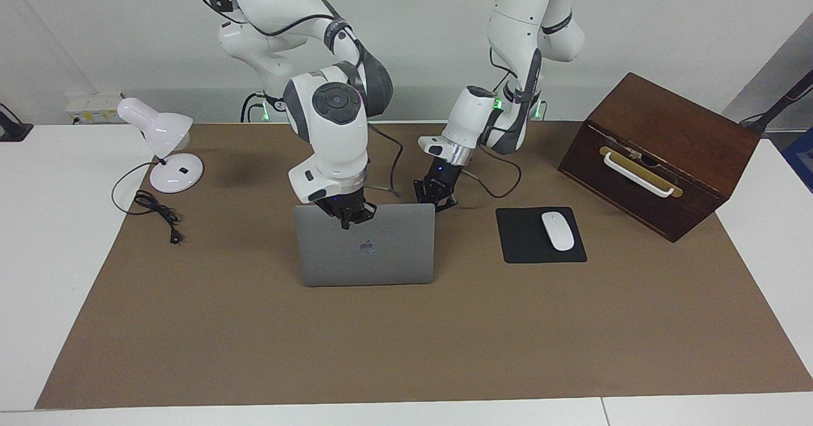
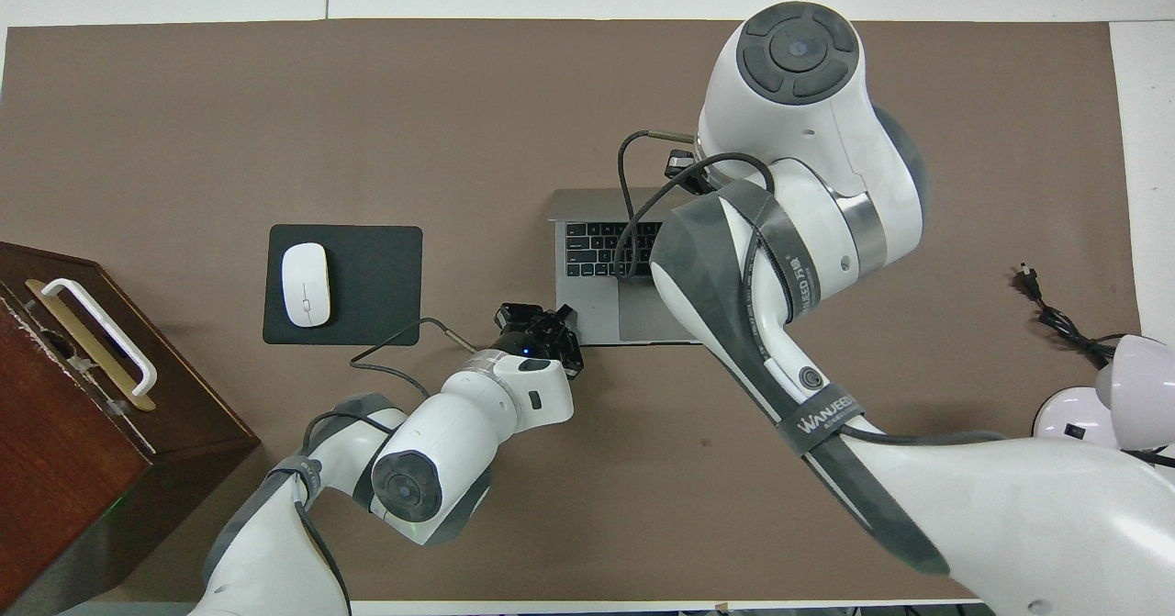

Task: Close laptop with both arms
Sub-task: 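Push the laptop lid down toward the keyboard with the right gripper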

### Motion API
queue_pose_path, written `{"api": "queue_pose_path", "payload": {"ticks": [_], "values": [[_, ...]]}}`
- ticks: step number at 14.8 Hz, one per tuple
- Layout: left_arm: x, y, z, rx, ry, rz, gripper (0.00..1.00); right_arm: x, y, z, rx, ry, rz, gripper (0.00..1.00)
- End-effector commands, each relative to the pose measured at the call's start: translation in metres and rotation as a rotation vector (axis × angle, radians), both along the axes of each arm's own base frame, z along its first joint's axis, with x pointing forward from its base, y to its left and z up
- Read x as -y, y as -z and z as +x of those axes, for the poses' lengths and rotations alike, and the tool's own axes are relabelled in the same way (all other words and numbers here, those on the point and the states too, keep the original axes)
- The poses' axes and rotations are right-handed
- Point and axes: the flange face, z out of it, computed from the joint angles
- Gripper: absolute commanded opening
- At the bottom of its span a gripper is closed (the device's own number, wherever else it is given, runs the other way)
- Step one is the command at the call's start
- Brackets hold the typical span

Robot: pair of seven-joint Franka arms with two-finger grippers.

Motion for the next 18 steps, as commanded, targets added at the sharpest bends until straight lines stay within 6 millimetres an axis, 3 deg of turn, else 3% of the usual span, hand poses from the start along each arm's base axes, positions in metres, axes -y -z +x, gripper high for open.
{"api": "queue_pose_path", "payload": {"ticks": [1,8,18], "values": [[-0.003,0.04,-0.004,-0.019,0.035,0.054,0.0,0.005,0.01,-0.02,-0.063,0.014,0.051,0.0],[-0.008,0.051,-0.004,-0.028,0.042,0.074,0.0,0.017,0.044,-0.043,-0.035,0.022,0.079,0.0],[-0.014,0.058,-0.009,-0.044,0.044,0.089,0.0,0.029,0.061,-0.05,-0.014,-0.001,0.089,0.0]]}}
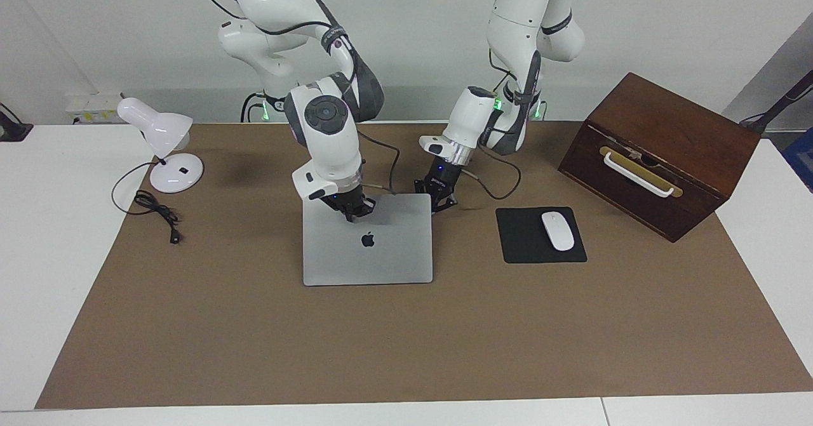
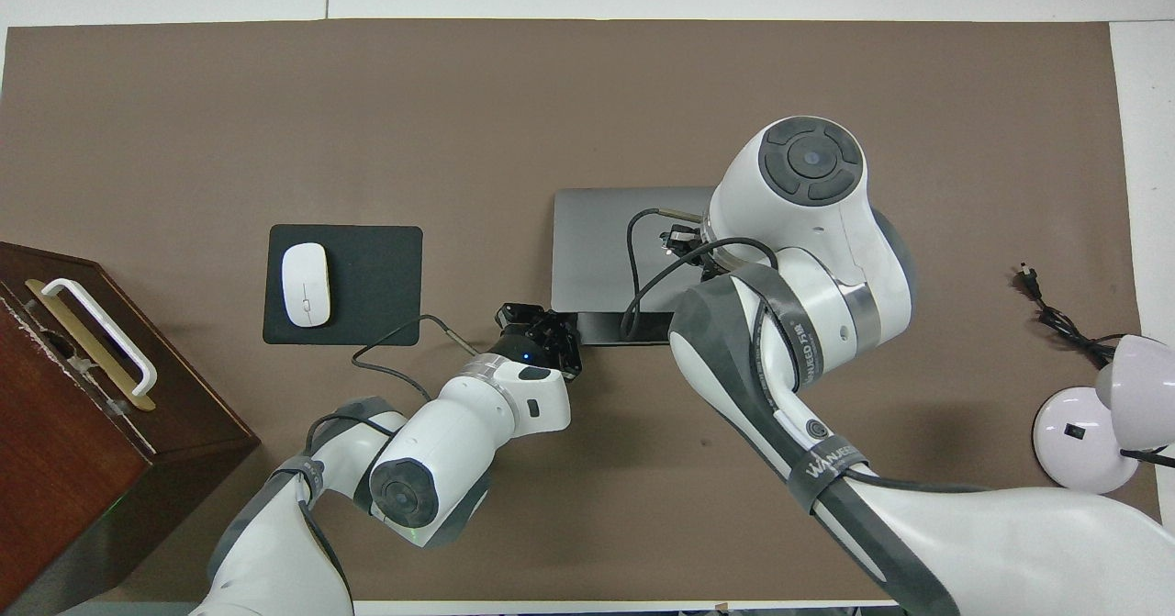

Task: Close laptop with both arms
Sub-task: 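Push the laptop lid down toward the keyboard with the right gripper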

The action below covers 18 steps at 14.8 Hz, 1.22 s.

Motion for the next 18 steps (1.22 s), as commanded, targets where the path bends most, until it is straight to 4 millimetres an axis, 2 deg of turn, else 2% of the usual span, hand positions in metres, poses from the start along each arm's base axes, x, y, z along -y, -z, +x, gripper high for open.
{"api": "queue_pose_path", "payload": {"ticks": [1,11,18], "values": [[-0.012,0.055,-0.007,-0.075,0.013,0.085,0.0,0.012,0.008,-0.008,0.007,-0.016,0.035,0.0],[-0.015,0.061,-0.01,-0.082,0.02,0.099,0.0,0.015,0.024,-0.013,0.016,-0.018,0.038,0.0],[-0.018,0.063,-0.013,-0.078,0.02,0.096,0.0,0.016,0.018,-0.004,0.054,-0.016,0.051,0.0]]}}
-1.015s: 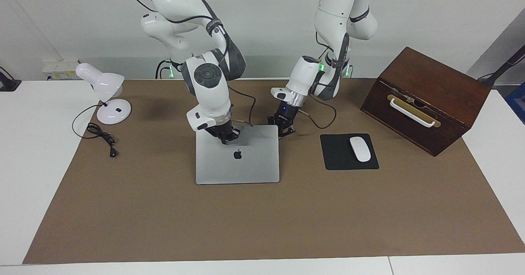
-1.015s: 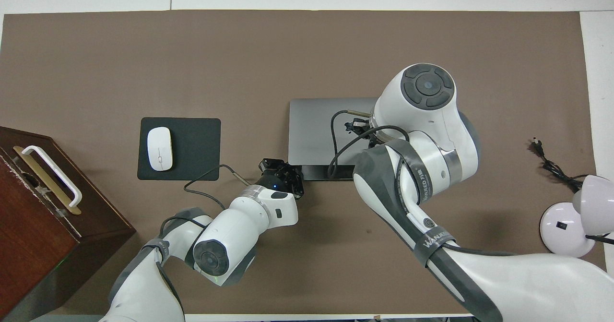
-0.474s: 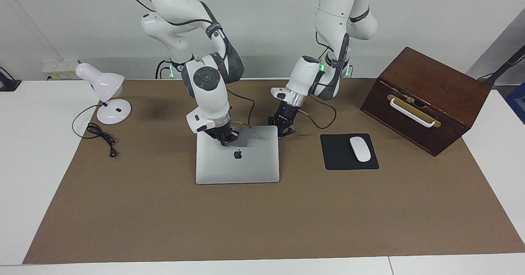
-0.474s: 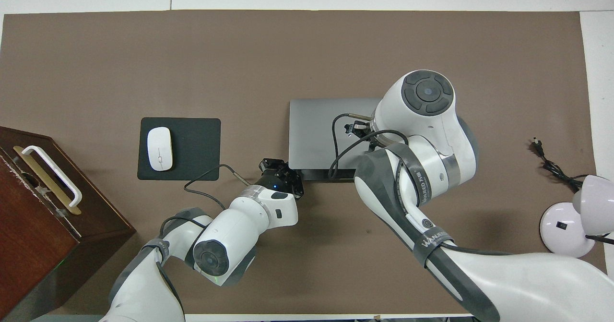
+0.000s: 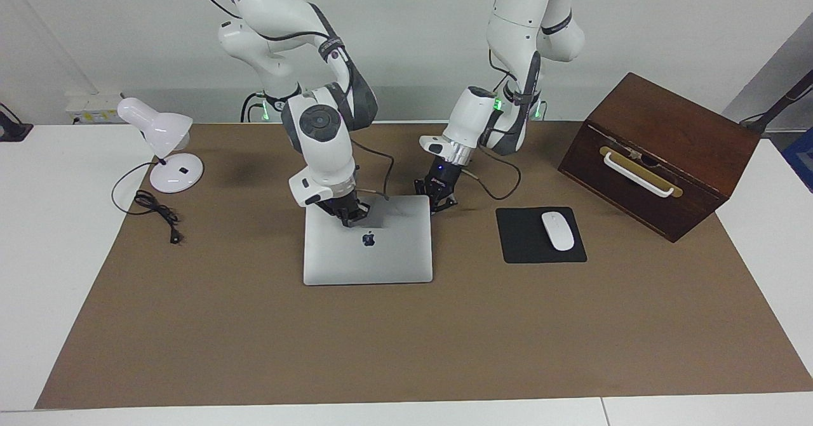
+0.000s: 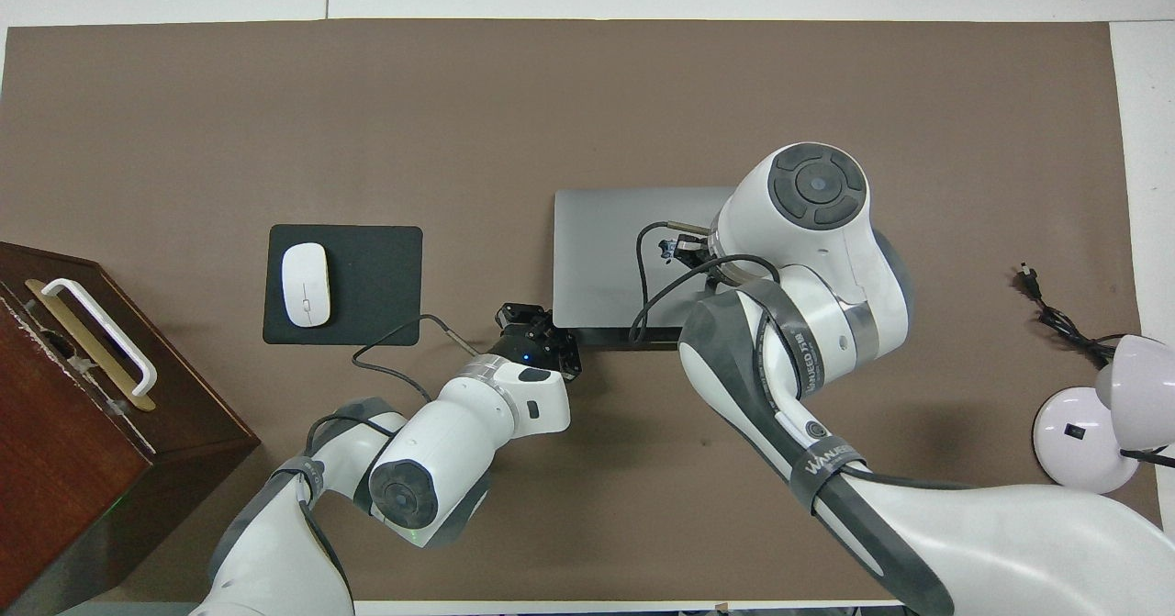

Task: Close laptop with both arms
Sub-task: 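Push the laptop lid down toward the keyboard with the right gripper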

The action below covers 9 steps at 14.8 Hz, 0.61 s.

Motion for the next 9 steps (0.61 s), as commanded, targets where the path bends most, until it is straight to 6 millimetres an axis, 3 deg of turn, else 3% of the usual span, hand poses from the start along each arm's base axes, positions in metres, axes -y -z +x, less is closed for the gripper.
{"api": "queue_pose_path", "payload": {"ticks": [1,3,7,9], "values": [[-0.018,0.062,-0.012,-0.088,0.01,0.095,0.0,0.009,-0.009,0.006,0.05,-0.003,0.049,0.0],[-0.018,0.062,-0.012,-0.087,0.013,0.096,0.0,0.014,-0.031,0.022,0.101,0.014,0.068,0.0],[-0.018,0.062,-0.012,-0.086,0.014,0.097,0.0,0.049,-0.066,0.049,0.171,-0.026,0.078,0.29],[-0.018,0.062,-0.012,-0.087,0.011,0.096,0.0,0.071,-0.082,0.059,0.186,-0.06,0.074,0.37]]}}
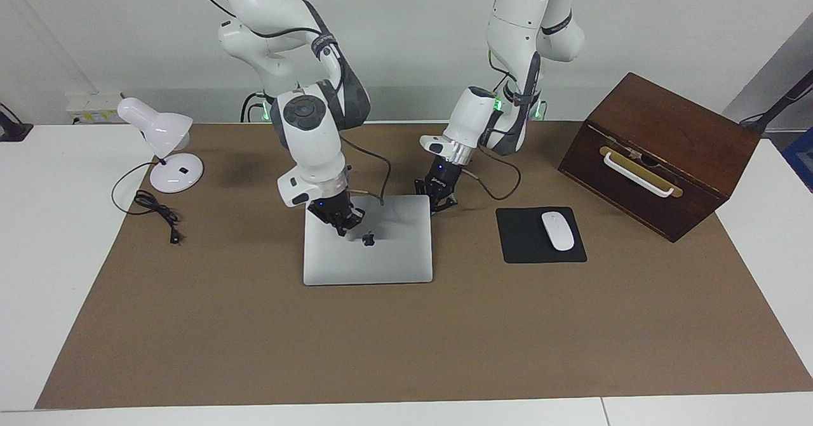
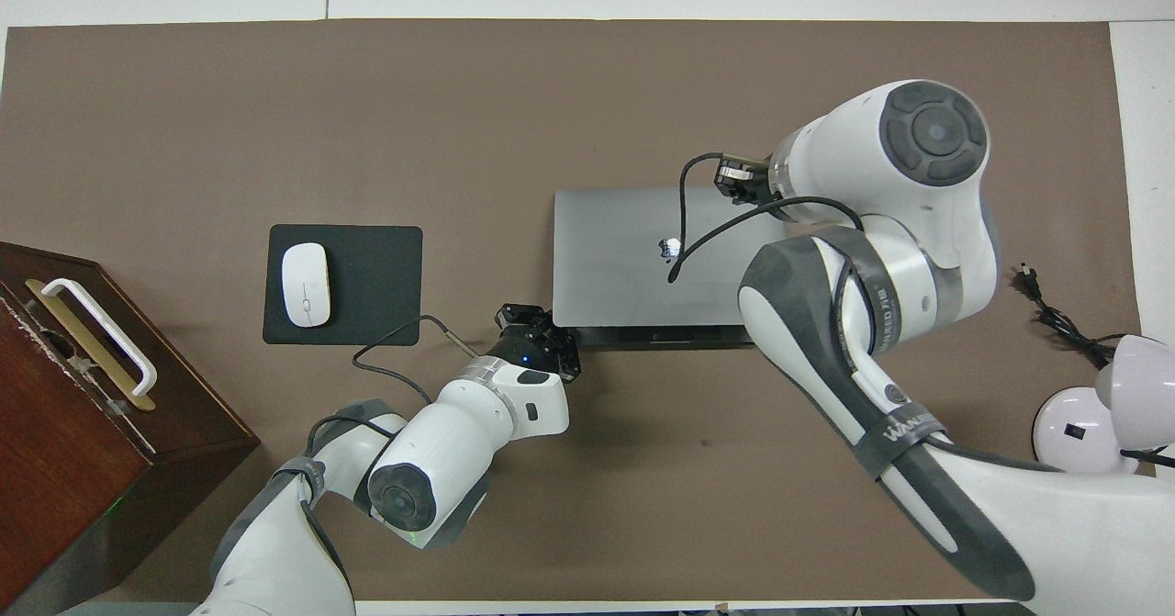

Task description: Close laptop with both arms

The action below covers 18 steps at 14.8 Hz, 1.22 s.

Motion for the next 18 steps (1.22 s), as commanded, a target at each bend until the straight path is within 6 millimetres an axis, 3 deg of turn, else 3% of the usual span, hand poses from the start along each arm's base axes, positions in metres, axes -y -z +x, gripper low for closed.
{"api": "queue_pose_path", "payload": {"ticks": [1,4,5,7,14,18], "values": [[-0.017,0.061,-0.011,-0.097,0.009,0.102,0.0,0.026,-0.026,0.012,0.007,-0.048,0.014,0.4],[-0.017,0.061,-0.011,-0.097,0.01,0.103,0.0,0.041,-0.042,0.019,0.016,-0.082,0.006,0.49],[-0.017,0.061,-0.011,-0.097,0.01,0.103,0.0,0.046,-0.045,0.02,0.022,-0.093,0.002,0.6],[-0.017,0.061,-0.011,-0.097,0.01,0.103,0.0,0.051,-0.048,0.018,0.017,-0.137,-0.008,1.0],[-0.017,0.059,-0.006,-0.094,0.0,0.095,0.0,0.094,-0.084,0.01,0.034,-0.209,-0.05,1.0],[-0.015,0.046,0.001,-0.102,-0.067,0.038,0.0,0.105,-0.092,0.009,0.039,-0.26,-0.076,1.0]]}}
